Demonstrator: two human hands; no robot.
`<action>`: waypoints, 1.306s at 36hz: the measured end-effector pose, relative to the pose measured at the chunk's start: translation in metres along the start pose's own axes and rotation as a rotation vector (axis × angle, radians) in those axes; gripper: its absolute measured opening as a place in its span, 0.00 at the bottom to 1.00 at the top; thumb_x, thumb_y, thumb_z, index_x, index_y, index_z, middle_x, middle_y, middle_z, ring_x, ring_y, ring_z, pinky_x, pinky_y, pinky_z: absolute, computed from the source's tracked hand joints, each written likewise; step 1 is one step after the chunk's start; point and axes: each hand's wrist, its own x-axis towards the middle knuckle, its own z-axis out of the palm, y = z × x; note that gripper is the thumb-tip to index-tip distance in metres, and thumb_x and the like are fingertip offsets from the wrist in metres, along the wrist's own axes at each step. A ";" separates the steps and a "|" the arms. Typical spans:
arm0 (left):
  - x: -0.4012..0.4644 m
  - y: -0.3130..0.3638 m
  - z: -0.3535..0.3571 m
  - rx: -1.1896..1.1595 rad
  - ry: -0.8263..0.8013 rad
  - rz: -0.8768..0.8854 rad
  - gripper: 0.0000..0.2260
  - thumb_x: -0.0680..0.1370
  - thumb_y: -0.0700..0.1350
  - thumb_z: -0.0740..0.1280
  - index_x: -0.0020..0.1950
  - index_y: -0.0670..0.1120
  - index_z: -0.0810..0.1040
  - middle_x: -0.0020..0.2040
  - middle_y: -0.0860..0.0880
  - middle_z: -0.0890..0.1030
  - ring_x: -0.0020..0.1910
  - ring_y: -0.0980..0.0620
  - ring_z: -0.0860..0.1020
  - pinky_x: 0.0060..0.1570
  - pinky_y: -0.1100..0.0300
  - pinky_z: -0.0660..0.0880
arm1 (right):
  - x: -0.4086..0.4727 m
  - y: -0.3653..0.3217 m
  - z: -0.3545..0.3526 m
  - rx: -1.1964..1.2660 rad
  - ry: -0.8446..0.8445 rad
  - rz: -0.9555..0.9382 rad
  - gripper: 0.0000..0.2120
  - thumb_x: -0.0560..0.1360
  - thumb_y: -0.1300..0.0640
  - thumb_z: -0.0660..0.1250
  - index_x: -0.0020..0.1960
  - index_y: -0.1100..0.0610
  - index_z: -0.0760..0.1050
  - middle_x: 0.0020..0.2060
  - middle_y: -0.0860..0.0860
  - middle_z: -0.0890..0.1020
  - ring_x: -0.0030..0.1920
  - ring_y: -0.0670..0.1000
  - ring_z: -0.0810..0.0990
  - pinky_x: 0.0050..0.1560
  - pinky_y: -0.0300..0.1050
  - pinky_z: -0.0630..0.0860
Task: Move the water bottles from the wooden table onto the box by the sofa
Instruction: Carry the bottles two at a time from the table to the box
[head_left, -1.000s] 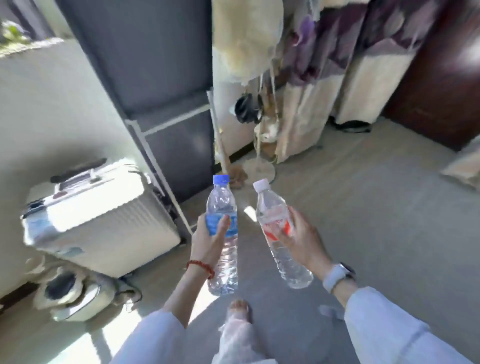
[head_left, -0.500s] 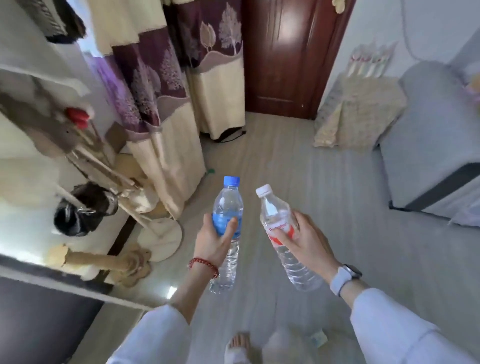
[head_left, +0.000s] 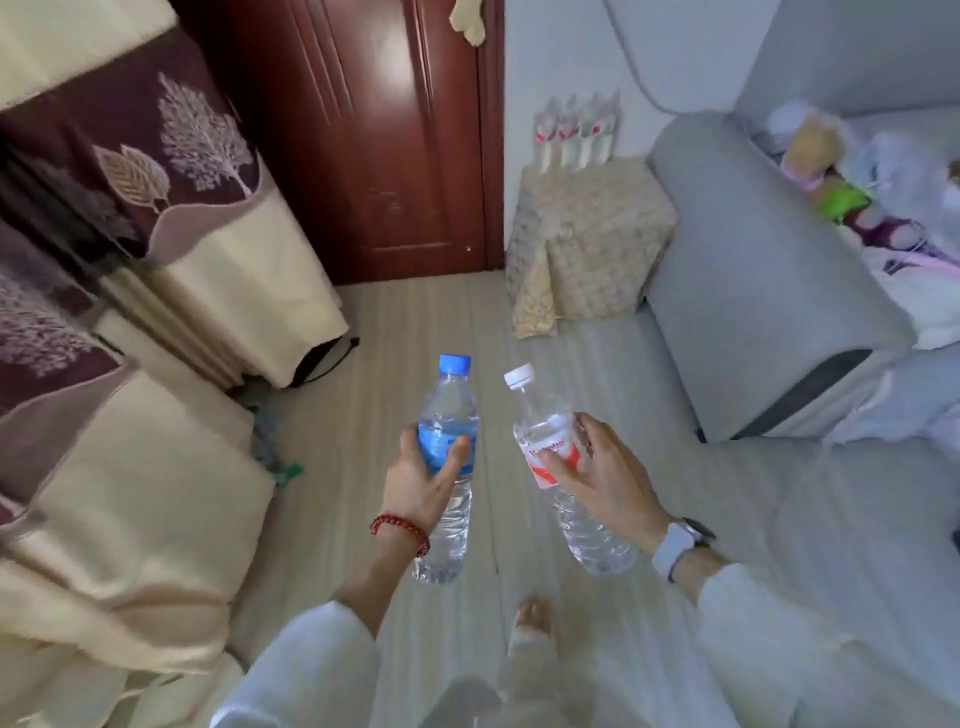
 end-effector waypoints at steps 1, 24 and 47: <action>0.020 0.012 0.008 -0.001 -0.009 0.005 0.16 0.75 0.51 0.66 0.54 0.41 0.69 0.42 0.46 0.77 0.42 0.43 0.76 0.40 0.59 0.69 | 0.021 0.002 -0.009 0.003 0.004 0.009 0.21 0.70 0.39 0.65 0.58 0.48 0.68 0.53 0.48 0.77 0.52 0.51 0.77 0.51 0.47 0.75; 0.508 0.242 0.206 -0.022 -0.185 0.033 0.17 0.74 0.52 0.66 0.55 0.43 0.69 0.45 0.45 0.78 0.44 0.43 0.77 0.43 0.56 0.71 | 0.530 0.054 -0.155 0.192 0.093 0.222 0.26 0.64 0.37 0.66 0.58 0.47 0.69 0.50 0.45 0.78 0.50 0.49 0.78 0.54 0.54 0.76; 0.837 0.317 0.414 -0.088 -0.112 -0.115 0.21 0.62 0.56 0.73 0.49 0.56 0.67 0.42 0.54 0.77 0.41 0.55 0.76 0.42 0.61 0.71 | 0.941 0.199 -0.208 0.262 -0.207 0.201 0.29 0.67 0.50 0.74 0.60 0.50 0.62 0.56 0.48 0.72 0.52 0.46 0.75 0.49 0.39 0.75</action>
